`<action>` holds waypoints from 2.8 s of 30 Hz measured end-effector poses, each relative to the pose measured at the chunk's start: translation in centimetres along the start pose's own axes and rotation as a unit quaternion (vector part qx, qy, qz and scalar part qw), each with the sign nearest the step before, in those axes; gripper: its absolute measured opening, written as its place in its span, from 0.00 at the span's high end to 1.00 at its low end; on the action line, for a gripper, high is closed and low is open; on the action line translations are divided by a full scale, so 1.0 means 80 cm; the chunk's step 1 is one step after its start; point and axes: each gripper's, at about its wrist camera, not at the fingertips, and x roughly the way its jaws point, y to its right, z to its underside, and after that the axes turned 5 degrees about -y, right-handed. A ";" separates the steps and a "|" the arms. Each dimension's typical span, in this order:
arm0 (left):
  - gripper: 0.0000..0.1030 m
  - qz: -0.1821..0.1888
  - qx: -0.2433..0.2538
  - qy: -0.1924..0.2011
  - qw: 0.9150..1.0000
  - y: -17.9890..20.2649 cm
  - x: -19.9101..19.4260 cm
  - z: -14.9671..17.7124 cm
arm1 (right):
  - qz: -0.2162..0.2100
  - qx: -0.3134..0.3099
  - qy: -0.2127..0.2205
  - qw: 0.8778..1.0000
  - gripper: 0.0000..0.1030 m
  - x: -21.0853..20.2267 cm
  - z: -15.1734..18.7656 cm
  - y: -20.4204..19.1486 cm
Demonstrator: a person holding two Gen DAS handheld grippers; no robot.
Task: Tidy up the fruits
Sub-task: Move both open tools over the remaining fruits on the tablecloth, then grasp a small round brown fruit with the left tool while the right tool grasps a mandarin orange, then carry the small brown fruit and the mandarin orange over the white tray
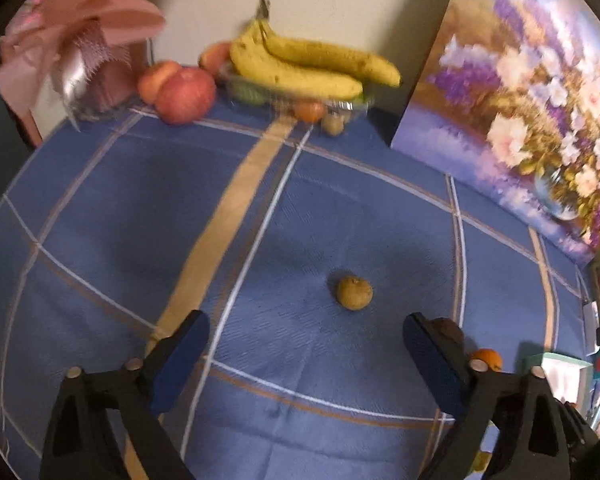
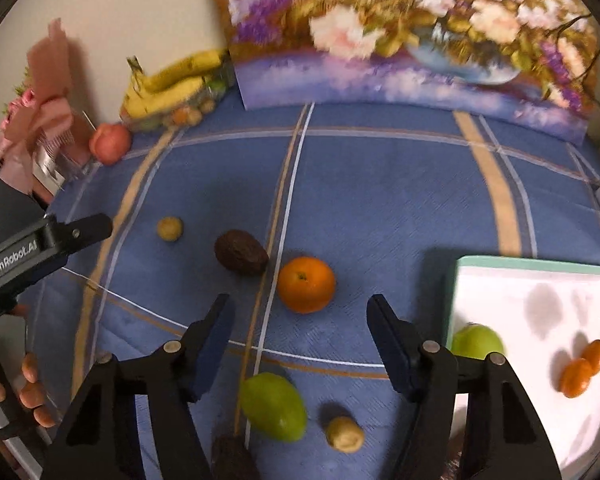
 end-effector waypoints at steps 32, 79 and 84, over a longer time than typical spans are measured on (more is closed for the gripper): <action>0.74 0.067 0.013 -0.026 0.997 0.026 0.016 -0.003 | -0.010 0.015 -0.018 1.000 0.62 0.032 -0.006 0.011; 0.74 0.082 0.107 0.047 0.990 0.115 -0.119 0.120 | -0.033 0.091 0.058 0.994 0.61 -0.118 0.085 0.102; 0.74 0.091 0.132 0.037 0.986 0.141 -0.115 0.132 | -0.016 0.116 0.058 0.991 0.61 -0.123 0.088 0.131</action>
